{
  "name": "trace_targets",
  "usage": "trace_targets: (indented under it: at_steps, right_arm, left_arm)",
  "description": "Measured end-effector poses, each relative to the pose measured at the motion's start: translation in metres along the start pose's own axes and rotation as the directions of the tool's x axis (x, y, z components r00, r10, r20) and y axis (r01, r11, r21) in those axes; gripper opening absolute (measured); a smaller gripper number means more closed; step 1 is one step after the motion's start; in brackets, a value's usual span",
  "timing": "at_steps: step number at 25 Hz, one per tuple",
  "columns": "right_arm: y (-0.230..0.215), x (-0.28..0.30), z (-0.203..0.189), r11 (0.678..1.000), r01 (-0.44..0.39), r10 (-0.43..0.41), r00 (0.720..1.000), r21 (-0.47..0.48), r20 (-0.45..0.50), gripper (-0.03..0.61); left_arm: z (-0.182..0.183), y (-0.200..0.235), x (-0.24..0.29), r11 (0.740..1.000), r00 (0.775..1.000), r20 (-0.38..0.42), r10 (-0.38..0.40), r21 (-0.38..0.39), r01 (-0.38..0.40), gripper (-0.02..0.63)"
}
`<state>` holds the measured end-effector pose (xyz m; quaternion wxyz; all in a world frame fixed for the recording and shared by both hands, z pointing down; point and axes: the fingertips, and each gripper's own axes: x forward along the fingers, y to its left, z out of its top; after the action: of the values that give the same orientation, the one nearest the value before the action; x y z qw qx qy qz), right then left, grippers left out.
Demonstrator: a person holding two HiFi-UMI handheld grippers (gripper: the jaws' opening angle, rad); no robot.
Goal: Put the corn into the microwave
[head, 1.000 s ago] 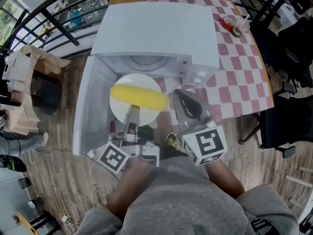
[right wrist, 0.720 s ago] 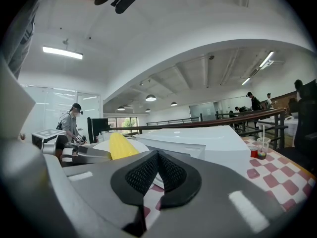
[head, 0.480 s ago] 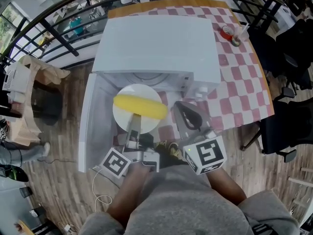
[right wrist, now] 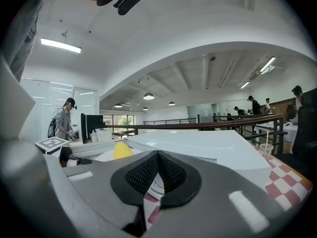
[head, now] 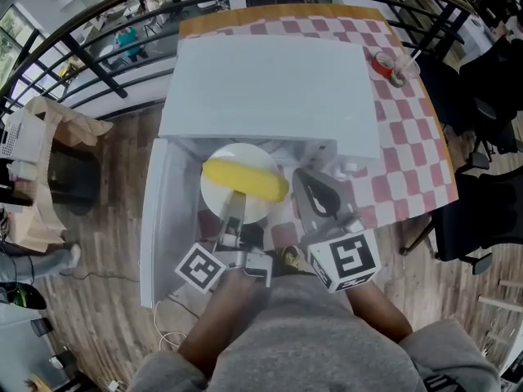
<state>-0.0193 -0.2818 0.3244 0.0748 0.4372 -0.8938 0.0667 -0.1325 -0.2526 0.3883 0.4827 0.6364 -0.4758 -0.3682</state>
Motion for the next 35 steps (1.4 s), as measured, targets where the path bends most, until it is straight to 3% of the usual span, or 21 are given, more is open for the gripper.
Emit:
trace_targets:
  at_steps: [24, 35]
  right_arm:
    - [0.009, 0.042, -0.017, 0.992, 0.117, -0.119, 0.992, -0.048, -0.046, -0.002]
    - [0.001, 0.05, -0.03, 0.994, 0.11, -0.11, 0.993, -0.017, -0.052, -0.002]
  left_arm:
    - [0.012, 0.061, 0.028, 0.997, 0.996, -0.085, 0.001, -0.07, -0.007, 0.012]
    - [0.008, 0.091, 0.046, 0.997, 0.994, -0.099, 0.052, -0.056, -0.058, 0.012]
